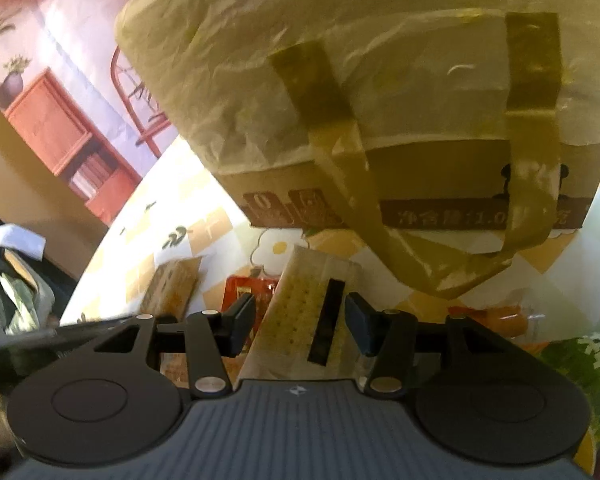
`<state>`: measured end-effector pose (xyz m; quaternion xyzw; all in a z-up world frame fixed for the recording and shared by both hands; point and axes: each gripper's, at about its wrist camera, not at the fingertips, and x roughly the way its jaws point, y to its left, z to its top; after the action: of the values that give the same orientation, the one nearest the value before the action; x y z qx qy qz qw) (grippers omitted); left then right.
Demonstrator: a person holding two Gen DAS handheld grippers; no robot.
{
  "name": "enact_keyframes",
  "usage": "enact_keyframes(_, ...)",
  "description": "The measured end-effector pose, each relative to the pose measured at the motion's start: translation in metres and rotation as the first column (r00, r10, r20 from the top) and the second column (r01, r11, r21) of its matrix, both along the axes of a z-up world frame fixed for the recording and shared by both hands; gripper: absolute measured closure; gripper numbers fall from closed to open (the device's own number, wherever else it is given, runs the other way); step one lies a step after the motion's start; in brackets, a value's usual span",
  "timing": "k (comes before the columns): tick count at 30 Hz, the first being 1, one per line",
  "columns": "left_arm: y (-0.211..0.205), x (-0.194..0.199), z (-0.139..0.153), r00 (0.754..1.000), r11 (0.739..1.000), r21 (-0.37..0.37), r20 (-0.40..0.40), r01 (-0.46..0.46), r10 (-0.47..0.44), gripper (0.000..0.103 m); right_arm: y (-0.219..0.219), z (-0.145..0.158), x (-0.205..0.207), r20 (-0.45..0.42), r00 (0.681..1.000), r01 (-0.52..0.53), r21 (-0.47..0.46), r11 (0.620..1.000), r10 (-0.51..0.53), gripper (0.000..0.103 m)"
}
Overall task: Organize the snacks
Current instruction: 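Carry bar and wafer pack over the box and release both inside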
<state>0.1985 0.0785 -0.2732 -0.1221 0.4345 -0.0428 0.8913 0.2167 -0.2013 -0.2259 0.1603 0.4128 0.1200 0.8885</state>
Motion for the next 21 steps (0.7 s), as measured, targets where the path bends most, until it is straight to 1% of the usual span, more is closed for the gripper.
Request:
enact_keyframes(5, 0.001, -0.001, -0.001, 1.0, 1.0, -0.007, 0.004, 0.001, -0.001, 0.059, 0.001, -0.008, 0.007, -0.025, 1.0, 0.01, -0.003, 1.0, -0.01, 0.048)
enact_keyframes(7, 0.001, -0.002, -0.001, 1.0, 1.0, -0.003, 0.007, 0.001, -0.001, 0.059, 0.004, -0.01, 0.009, -0.03, 1.0, 0.002, -0.02, 1.0, -0.002, 0.047)
enact_keyframes(13, 0.0, -0.002, 0.0, 1.0, 1.0, 0.002, 0.004, -0.004, 0.004, 0.059, 0.01, -0.021, 0.02, -0.049, 0.999, 0.002, -0.027, 1.0, -0.003, 0.048)
enact_keyframes(17, 0.001, -0.002, 0.001, 1.0, 1.0, -0.002, 0.002, -0.011, 0.011, 0.06, 0.008, -0.023, 0.017, -0.032, 0.999, 0.01, -0.019, 1.0, -0.01, 0.051)
enact_keyframes(21, 0.004, -0.008, 0.005, 0.999, 0.999, 0.0, 0.017, -0.045, 0.045, 0.06, 0.004, -0.017, 0.003, 0.006, 1.0, 0.021, -0.01, 1.0, -0.021, 0.052)
